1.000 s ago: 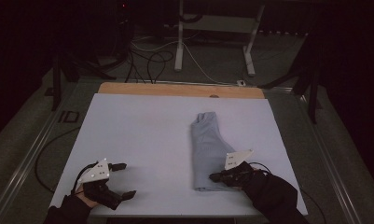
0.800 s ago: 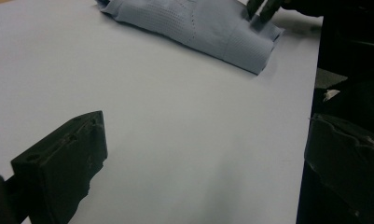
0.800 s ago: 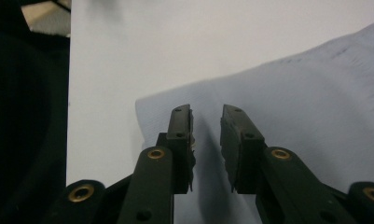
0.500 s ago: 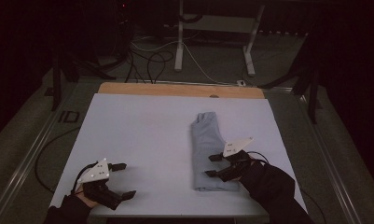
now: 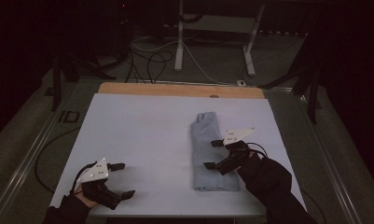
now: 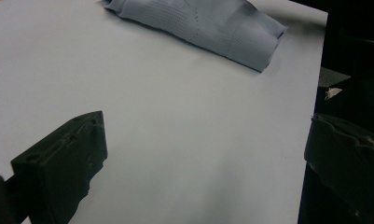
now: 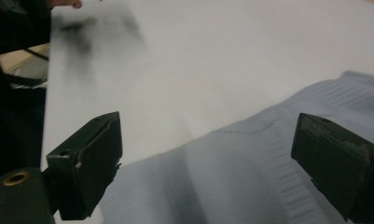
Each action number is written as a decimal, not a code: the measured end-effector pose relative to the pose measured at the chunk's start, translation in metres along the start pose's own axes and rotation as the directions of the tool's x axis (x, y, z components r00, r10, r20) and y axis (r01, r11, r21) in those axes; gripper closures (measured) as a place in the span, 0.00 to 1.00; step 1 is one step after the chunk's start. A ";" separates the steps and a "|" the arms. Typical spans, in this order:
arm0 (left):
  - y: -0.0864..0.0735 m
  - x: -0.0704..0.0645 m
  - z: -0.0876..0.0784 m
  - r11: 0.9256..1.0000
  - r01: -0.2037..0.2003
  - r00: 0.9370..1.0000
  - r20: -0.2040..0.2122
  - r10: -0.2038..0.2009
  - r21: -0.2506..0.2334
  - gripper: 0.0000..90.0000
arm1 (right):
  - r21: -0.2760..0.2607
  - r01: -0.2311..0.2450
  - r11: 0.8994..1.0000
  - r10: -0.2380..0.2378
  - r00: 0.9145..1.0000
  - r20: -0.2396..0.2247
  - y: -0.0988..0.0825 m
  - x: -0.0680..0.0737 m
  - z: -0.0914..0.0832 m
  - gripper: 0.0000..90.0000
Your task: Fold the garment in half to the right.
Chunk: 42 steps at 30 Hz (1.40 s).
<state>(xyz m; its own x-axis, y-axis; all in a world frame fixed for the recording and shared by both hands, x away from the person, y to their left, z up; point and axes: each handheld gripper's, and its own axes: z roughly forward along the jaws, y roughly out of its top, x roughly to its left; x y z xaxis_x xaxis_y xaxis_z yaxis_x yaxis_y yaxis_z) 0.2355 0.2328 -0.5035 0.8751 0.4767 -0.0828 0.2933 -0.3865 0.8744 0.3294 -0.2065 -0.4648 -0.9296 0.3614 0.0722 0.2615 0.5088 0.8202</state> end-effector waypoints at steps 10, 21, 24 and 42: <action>0.001 0.001 -0.002 1.000 0.012 1.000 -0.027 -0.012 -0.009 0.01 | -0.049 -0.013 0.999 0.017 0.996 0.086 -0.010 -0.007 -0.021 0.10; -0.001 0.003 -0.004 1.000 0.009 0.999 -0.041 -0.009 -0.008 0.01 | -0.067 -0.066 0.996 0.076 0.982 0.172 -0.042 -0.011 -0.043 0.10; -0.002 0.003 -0.003 1.000 0.005 0.999 -0.041 -0.005 -0.001 0.01 | -0.068 -0.085 0.994 0.096 0.978 0.187 -0.053 -0.012 -0.048 0.10; -0.005 0.004 -0.002 1.000 0.008 0.998 -0.062 -0.007 0.012 0.01 | -0.099 -0.137 0.986 0.156 0.964 0.215 -0.101 0.008 -0.054 0.10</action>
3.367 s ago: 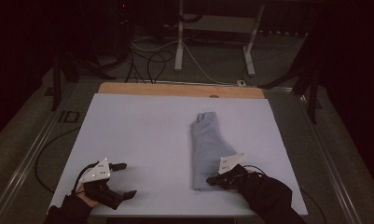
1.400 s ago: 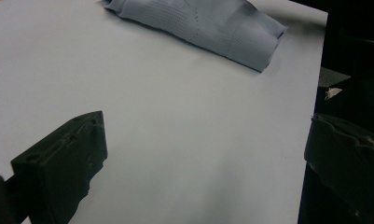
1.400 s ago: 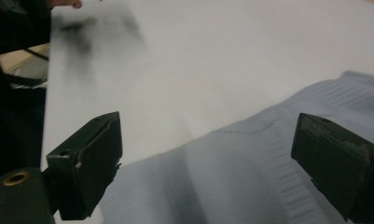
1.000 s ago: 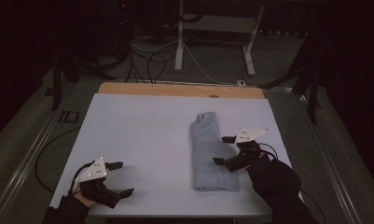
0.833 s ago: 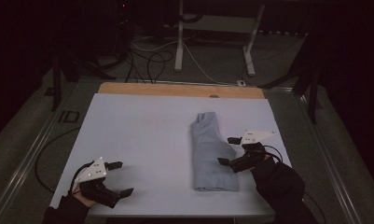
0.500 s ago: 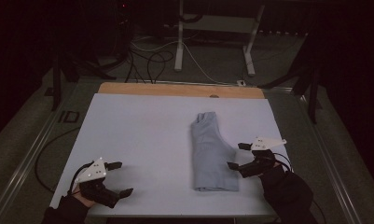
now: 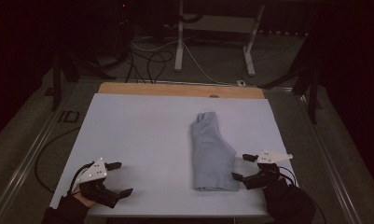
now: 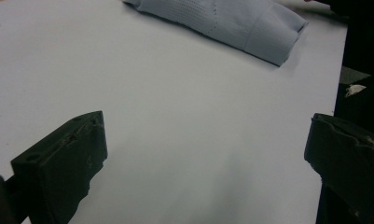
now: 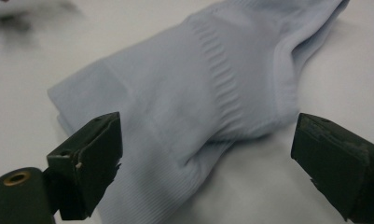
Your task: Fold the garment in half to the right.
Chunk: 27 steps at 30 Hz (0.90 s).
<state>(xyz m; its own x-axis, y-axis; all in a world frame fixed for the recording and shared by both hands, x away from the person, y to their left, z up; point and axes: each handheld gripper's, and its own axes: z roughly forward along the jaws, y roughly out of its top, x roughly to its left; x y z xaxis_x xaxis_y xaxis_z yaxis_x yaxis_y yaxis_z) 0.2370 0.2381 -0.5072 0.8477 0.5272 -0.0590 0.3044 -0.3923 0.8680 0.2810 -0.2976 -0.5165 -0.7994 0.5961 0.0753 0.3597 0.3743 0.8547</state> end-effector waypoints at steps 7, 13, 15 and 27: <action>-0.004 0.004 -0.002 1.000 0.003 0.999 -0.042 -0.001 0.029 0.01 | 0.023 -0.022 0.999 0.022 1.000 0.012 -0.012 0.006 0.003 0.10; -0.007 0.008 -0.004 0.999 0.010 0.997 -0.072 -0.007 0.048 0.01 | 0.044 -0.025 0.999 0.023 0.998 0.063 -0.014 0.004 0.005 0.10; -0.008 0.009 -0.005 0.999 0.007 0.997 -0.074 -0.004 0.041 0.01 | 0.056 -0.027 0.998 0.022 0.997 0.078 -0.015 0.002 0.007 0.10; -0.010 0.009 -0.004 0.999 0.015 0.997 -0.075 -0.013 0.028 0.01 | 0.050 -0.015 0.999 0.011 0.997 0.082 -0.015 0.002 0.010 0.10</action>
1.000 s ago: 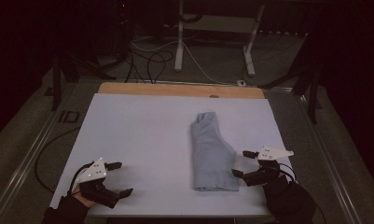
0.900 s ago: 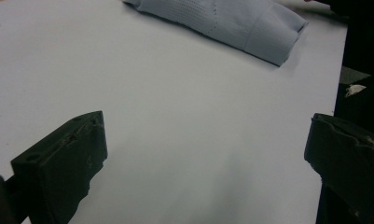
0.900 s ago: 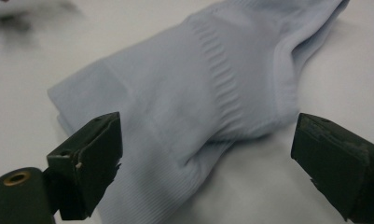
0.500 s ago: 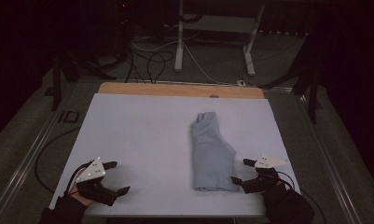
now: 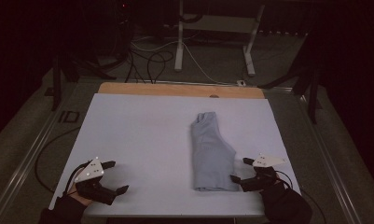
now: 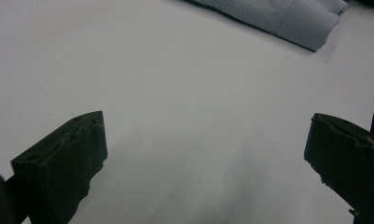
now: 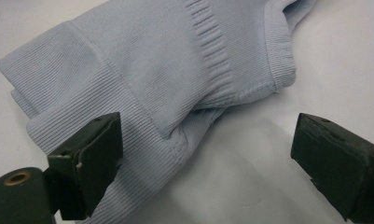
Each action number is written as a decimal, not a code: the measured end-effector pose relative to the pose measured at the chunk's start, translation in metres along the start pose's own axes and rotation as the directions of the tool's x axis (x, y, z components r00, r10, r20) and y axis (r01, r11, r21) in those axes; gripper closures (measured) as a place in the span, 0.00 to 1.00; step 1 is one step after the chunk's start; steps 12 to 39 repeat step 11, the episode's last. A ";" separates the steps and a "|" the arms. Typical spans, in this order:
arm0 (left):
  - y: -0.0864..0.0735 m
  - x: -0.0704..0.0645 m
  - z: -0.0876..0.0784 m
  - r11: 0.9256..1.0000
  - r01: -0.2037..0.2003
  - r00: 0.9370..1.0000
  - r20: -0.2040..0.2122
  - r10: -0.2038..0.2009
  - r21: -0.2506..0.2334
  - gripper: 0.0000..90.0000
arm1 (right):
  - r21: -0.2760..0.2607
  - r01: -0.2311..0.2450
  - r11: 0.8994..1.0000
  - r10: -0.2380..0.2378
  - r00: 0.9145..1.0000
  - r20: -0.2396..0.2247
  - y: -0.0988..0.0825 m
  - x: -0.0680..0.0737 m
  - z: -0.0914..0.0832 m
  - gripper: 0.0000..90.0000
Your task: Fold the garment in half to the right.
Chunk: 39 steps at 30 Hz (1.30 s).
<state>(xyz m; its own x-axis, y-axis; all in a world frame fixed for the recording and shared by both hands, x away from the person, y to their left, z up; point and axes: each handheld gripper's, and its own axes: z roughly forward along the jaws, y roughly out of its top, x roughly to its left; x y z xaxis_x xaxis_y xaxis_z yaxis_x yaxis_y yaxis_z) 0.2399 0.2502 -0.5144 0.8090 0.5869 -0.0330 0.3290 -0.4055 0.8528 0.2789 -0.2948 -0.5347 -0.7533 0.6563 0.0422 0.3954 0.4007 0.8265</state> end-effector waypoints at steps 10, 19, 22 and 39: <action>0.001 0.000 -0.001 1.000 0.000 1.000 0.002 0.000 -0.003 0.01 | -0.001 -0.010 1.000 0.010 1.000 -0.006 -0.001 0.000 0.000 0.11; 0.001 0.000 -0.001 1.000 -0.001 1.000 0.001 0.001 -0.005 0.01 | -0.001 -0.009 1.000 0.009 1.000 -0.007 -0.001 0.000 0.000 0.10; 0.001 0.000 -0.001 1.000 -0.001 1.000 0.001 0.001 -0.005 0.01 | -0.001 -0.009 1.000 0.009 1.000 -0.007 -0.001 0.000 0.000 0.10; 0.001 0.000 -0.001 1.000 -0.001 1.000 0.001 0.001 -0.005 0.01 | -0.001 -0.009 1.000 0.009 1.000 -0.007 -0.001 0.000 0.000 0.10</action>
